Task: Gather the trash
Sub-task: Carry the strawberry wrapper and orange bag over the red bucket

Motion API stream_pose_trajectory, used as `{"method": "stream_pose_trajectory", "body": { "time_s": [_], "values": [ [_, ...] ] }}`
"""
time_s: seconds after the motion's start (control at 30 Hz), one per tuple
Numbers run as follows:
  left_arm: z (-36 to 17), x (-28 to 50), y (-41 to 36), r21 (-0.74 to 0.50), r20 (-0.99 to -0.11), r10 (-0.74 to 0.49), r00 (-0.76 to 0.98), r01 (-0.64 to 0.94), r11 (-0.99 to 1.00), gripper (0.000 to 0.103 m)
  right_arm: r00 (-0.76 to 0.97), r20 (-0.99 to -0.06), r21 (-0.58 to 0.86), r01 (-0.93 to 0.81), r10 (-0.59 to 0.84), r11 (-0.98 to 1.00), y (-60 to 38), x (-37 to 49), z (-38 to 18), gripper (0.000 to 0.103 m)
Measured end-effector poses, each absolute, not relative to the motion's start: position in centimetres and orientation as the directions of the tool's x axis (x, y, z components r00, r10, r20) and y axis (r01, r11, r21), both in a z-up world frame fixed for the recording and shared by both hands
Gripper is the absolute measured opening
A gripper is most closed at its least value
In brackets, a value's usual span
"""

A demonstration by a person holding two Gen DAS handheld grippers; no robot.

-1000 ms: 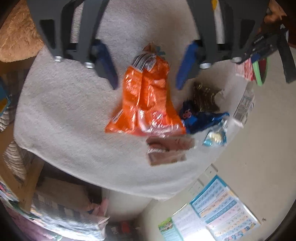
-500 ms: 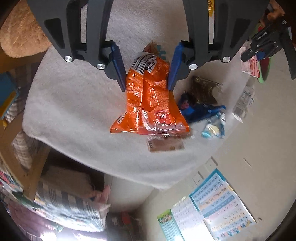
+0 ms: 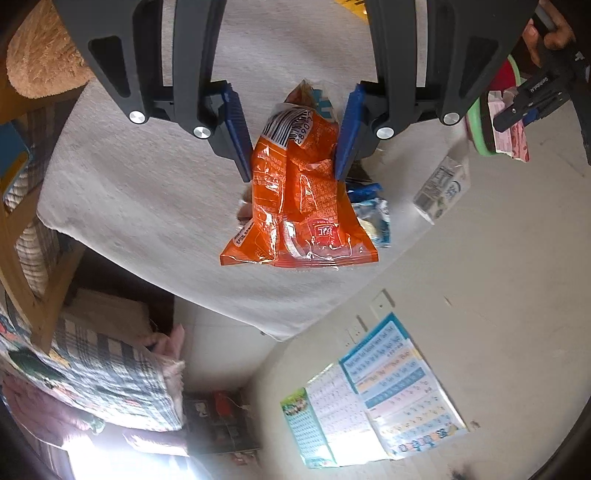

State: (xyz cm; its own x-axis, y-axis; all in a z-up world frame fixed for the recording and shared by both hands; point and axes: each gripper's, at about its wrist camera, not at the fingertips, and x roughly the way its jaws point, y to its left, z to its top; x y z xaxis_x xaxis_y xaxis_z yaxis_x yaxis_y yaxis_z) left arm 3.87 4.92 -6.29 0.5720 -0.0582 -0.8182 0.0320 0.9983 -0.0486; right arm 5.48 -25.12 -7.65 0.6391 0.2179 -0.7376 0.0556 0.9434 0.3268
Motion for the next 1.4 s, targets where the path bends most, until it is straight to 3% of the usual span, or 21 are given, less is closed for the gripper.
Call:
{"method": "stream_pose_trajectory", "body": {
  "time_s": [1.4],
  "values": [
    [-7.5,2.3,9.5,-0.1,-0.813,-0.031,0.582,-0.087,0.991,0.054,0.528,-0.744,0.308,-0.275,0.411,0.911,-11.4,4.7,-6.0,0.043]
  ]
}}
